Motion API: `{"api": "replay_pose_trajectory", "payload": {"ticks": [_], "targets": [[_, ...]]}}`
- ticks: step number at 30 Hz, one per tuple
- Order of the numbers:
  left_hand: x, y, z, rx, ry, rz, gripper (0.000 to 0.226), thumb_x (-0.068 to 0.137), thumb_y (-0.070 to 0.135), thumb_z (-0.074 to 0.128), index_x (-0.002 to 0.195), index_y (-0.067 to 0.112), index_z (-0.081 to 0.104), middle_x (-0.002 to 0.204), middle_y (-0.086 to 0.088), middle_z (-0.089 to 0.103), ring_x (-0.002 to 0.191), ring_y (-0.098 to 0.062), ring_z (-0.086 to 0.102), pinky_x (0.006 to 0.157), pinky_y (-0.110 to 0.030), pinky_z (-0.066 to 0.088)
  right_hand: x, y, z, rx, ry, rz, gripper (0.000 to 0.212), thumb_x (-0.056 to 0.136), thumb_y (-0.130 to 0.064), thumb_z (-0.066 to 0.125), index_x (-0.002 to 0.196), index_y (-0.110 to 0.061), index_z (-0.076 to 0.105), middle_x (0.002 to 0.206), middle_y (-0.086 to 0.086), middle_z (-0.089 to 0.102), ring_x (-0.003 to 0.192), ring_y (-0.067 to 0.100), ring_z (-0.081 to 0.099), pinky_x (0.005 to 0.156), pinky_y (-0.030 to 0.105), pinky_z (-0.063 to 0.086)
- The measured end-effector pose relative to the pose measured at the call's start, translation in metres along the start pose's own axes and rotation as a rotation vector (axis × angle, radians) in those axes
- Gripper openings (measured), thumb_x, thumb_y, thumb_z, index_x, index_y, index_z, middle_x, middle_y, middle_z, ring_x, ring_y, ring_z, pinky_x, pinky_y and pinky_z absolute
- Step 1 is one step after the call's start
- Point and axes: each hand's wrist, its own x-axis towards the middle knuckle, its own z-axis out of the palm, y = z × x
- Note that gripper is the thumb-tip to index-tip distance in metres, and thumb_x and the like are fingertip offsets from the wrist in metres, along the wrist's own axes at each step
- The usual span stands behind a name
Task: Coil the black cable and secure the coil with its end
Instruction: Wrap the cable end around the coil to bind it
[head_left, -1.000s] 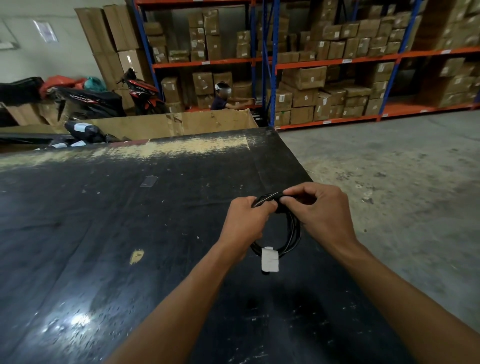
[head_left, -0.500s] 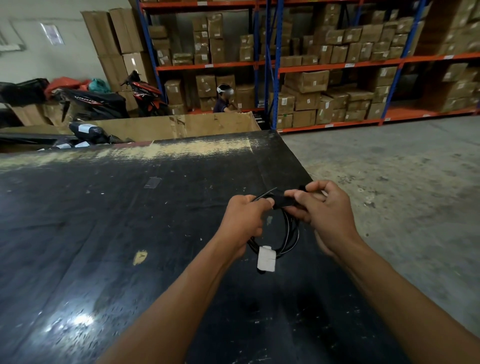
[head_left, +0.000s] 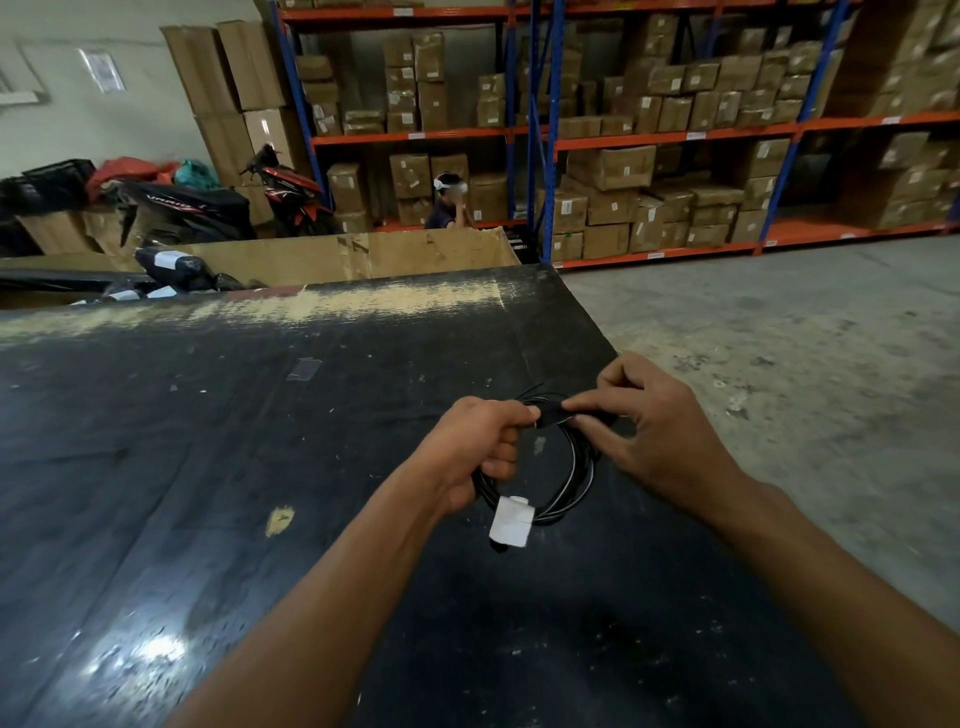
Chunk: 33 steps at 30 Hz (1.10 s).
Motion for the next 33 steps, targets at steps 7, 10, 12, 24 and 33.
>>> {"api": "replay_pose_trajectory", "payload": {"ticks": [7, 10, 12, 24, 33], "targets": [[0.001, 0.003, -0.002, -0.046, -0.058, -0.08, 0.033, 0.094, 0.022, 0.035, 0.082, 0.003, 0.06, 0.046, 0.009, 0.026, 0.034, -0.004, 0.02, 0.03, -0.016, 0.02, 0.0, -0.006, -0.003, -0.092, -0.051, -0.112, 0.013, 0.081, -0.005, 0.073, 0.093, -0.007, 0.076, 0.086, 0.006, 0.071, 0.068, 0.018, 0.066, 0.06, 0.038, 0.058], [0.001, -0.001, 0.002, 0.117, -0.021, 0.009, 0.03, 0.101, 0.016, 0.035, 0.086, 0.005, 0.058, 0.044, 0.01, 0.032, 0.035, -0.003, 0.027, 0.033, -0.017, 0.024, -0.005, -0.011, -0.003, -0.183, -0.134, -0.156, 0.021, 0.084, -0.008, 0.071, 0.104, -0.007, 0.074, 0.087, 0.007, 0.064, 0.064, 0.018, 0.06, 0.054, 0.035, 0.056], [0.001, -0.003, 0.003, 0.267, -0.017, 0.098, 0.029, 0.102, 0.016, 0.035, 0.077, 0.013, 0.051, 0.049, 0.008, 0.034, 0.042, -0.007, 0.028, 0.039, -0.021, 0.024, -0.009, -0.013, -0.001, -0.191, -0.185, -0.156, 0.022, 0.086, -0.012, 0.067, 0.108, -0.009, 0.072, 0.089, 0.006, 0.061, 0.067, 0.018, 0.059, 0.055, 0.036, 0.055], [-0.005, -0.003, 0.014, 0.435, 0.091, 0.275, 0.014, 0.102, 0.02, 0.039, 0.089, 0.018, 0.043, 0.064, 0.004, 0.043, 0.049, -0.007, 0.035, 0.041, -0.021, 0.032, -0.017, -0.01, 0.017, -0.262, -0.009, -0.076, 0.008, 0.079, -0.009, 0.073, 0.079, -0.007, 0.065, 0.075, 0.008, 0.063, 0.063, 0.023, 0.057, 0.052, 0.041, 0.051], [-0.004, 0.005, 0.02, 0.393, 0.041, 0.226, 0.016, 0.101, 0.021, 0.041, 0.085, 0.02, 0.045, 0.059, 0.004, 0.045, 0.04, -0.003, 0.038, 0.039, -0.021, 0.031, -0.015, -0.002, 0.024, -0.312, 0.105, -0.131, 0.015, 0.086, -0.016, 0.064, 0.08, -0.003, 0.068, 0.102, 0.017, 0.073, 0.088, 0.031, 0.069, 0.065, 0.045, 0.055]]}}
